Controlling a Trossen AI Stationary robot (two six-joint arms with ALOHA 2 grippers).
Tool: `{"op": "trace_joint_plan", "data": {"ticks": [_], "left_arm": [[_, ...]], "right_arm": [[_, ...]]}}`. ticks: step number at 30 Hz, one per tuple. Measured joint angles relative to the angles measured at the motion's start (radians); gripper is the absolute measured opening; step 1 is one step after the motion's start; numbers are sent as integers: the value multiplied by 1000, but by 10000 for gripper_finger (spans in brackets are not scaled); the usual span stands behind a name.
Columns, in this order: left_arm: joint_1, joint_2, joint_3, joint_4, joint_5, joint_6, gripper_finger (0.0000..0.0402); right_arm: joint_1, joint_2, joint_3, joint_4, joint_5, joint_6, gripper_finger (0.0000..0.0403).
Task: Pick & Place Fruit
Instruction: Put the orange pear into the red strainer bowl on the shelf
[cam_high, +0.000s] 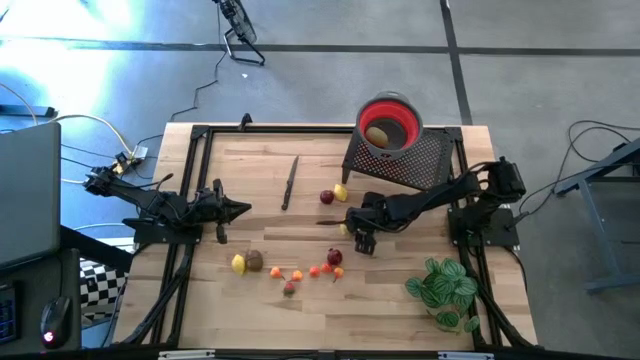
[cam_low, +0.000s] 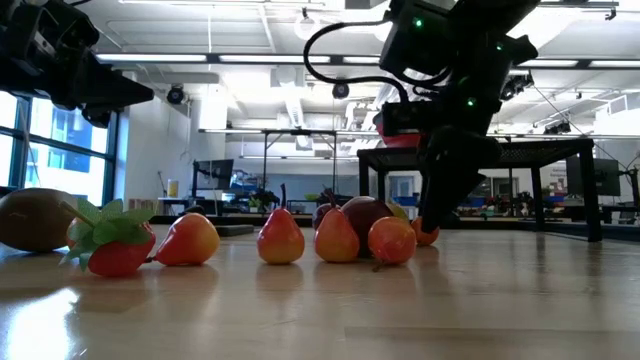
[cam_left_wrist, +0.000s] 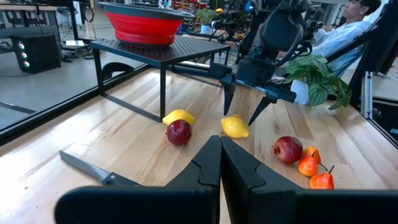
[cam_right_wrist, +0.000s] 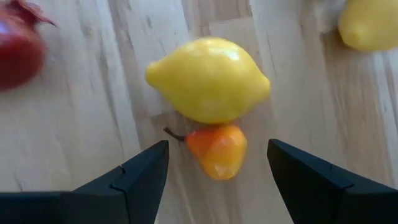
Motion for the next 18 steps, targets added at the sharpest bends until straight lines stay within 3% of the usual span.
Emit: {"op": "trace_joint_plan", "data": {"ticks": [18], "left_arm": [[0,0,0,0,0,0,0]], "right_arm": [[-37,1,0,0,-56,-56,265]]}}
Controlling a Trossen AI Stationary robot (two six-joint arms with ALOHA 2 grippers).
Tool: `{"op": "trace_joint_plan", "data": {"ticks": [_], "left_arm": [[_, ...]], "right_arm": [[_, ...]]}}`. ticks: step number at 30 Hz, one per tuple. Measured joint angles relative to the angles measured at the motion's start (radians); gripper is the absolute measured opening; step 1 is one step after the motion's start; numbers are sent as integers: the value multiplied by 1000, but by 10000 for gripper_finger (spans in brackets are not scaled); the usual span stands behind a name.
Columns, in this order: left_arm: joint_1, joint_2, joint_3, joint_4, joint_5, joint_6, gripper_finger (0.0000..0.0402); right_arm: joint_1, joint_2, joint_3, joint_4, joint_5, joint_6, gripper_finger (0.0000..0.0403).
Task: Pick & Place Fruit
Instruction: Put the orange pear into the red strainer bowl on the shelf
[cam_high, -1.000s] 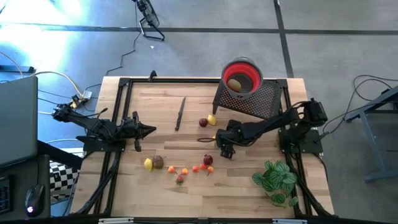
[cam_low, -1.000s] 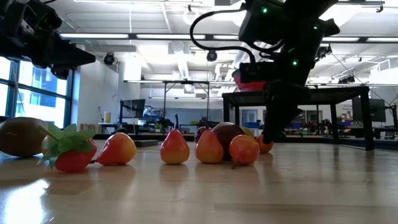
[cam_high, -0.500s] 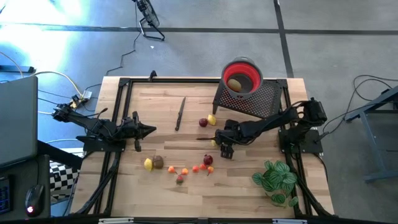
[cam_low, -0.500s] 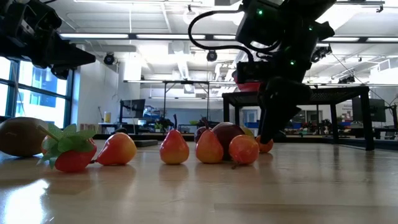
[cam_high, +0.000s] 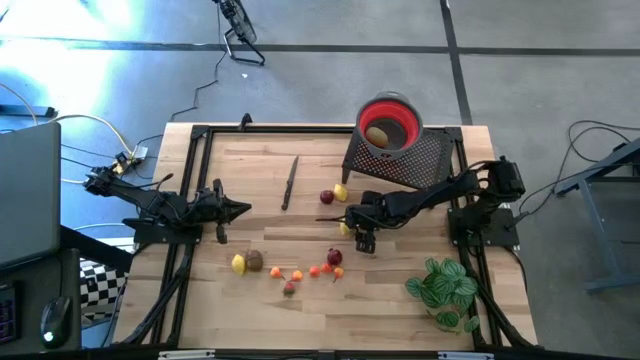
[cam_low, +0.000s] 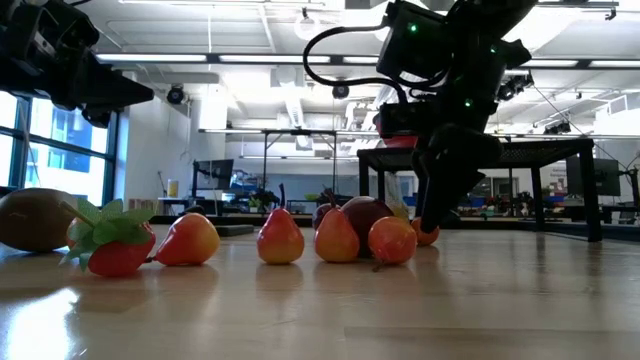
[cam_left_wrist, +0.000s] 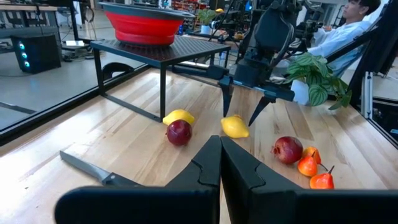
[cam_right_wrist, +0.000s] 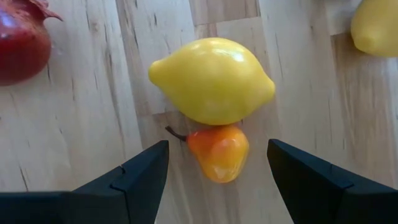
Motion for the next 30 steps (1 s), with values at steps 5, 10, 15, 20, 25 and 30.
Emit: {"op": "trace_joint_plan", "data": {"ticks": [5,10,15,20,25,30], "left_arm": [[0,0,0,1,0,0,0],[0,0,0,2,0,0,0],[0,0,0,2,0,0,0],[0,0,0,2,0,0,0],[0,0,0,1,0,0,0],[0,0,0,2,0,0,0]], "right_arm": [[-2,0,0,0,0,0,265],[0,0,0,0,-3,46,265],[1,0,0,0,-2,58,265],[-2,0,0,4,-1,53,265],[-2,0,0,28,-2,57,265],[-1,0,0,46,-1,59,265]]}}
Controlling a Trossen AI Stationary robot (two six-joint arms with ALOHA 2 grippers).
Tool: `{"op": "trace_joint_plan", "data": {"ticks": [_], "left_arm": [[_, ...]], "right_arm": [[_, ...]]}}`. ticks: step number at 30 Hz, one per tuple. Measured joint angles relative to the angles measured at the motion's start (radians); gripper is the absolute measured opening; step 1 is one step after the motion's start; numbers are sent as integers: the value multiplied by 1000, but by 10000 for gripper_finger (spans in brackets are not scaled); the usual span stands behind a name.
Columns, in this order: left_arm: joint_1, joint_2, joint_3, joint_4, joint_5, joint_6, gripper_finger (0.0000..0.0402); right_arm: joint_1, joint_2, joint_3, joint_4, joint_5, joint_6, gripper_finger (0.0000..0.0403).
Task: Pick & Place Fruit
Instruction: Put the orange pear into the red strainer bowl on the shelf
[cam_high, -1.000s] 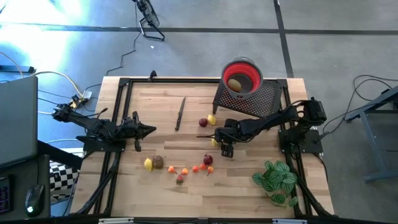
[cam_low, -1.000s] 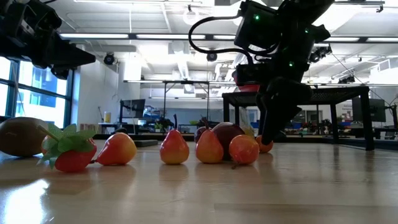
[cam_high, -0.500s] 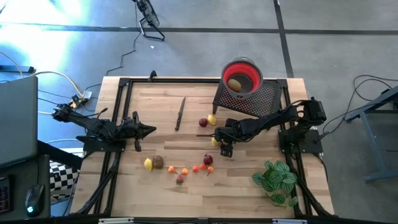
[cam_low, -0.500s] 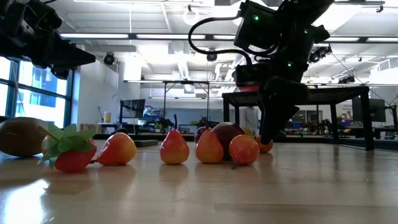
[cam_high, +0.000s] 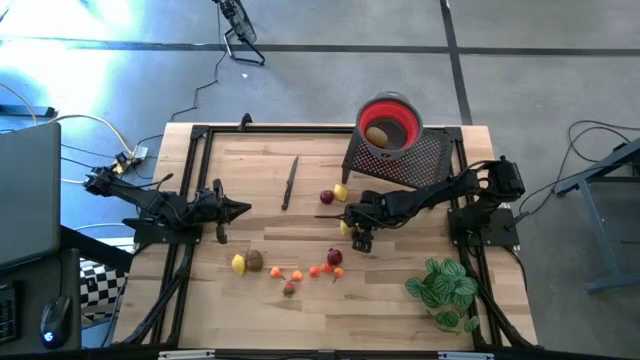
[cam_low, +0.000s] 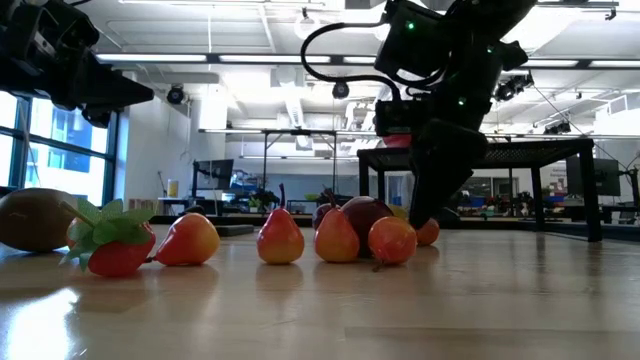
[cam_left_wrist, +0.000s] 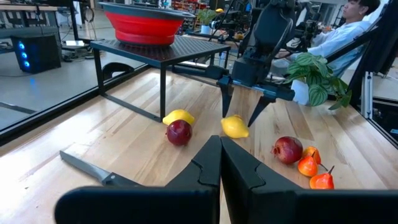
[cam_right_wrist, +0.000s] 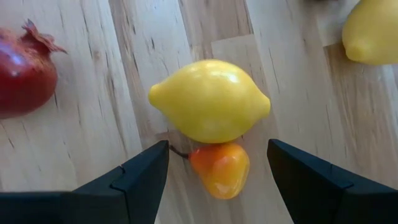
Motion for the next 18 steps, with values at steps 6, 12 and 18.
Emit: {"op": "trace_joint_plan", "data": {"ticks": [6,12,18], "left_arm": [[0,0,0,1,0,0,0],[0,0,0,0,0,0,0],[0,0,0,0,0,0,0]], "right_arm": [[0,0,0,28,2,-5,265],[0,0,0,44,2,-3,265],[0,0,0,39,-23,-28,265]]}}
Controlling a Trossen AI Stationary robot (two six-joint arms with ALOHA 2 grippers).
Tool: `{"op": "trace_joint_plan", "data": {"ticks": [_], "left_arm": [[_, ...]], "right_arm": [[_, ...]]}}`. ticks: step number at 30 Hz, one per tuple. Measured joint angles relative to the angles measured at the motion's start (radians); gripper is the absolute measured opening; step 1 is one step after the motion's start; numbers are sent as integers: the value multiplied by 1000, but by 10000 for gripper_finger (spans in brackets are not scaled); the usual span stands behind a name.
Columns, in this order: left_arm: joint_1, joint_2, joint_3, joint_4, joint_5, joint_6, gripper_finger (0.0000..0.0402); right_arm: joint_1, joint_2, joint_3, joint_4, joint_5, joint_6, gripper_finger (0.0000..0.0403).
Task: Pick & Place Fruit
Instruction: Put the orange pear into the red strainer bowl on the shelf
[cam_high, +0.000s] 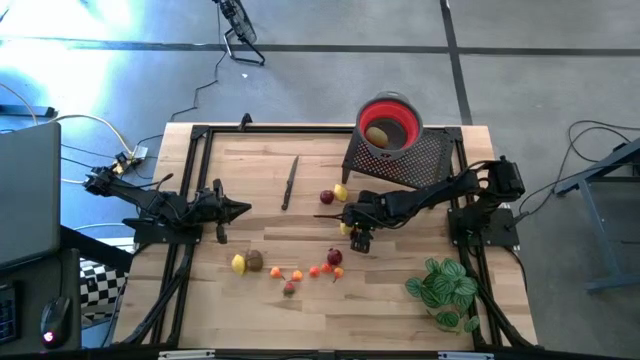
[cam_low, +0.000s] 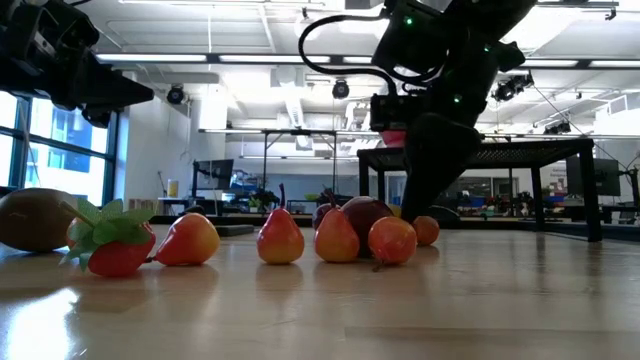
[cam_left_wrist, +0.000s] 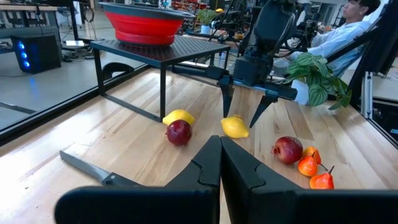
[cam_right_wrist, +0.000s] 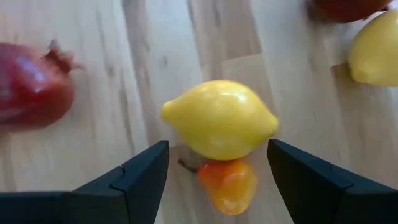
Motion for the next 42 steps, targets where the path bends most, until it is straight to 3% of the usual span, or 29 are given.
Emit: {"op": "trace_joint_plan", "data": {"ticks": [8,42], "left_arm": [[0,0,0,-1,0,0,0],[0,0,0,-1,0,0,0]], "right_arm": [[0,0,0,-80,1,-5,265],[-17,0,-1,-108,27,-76,265]]}}
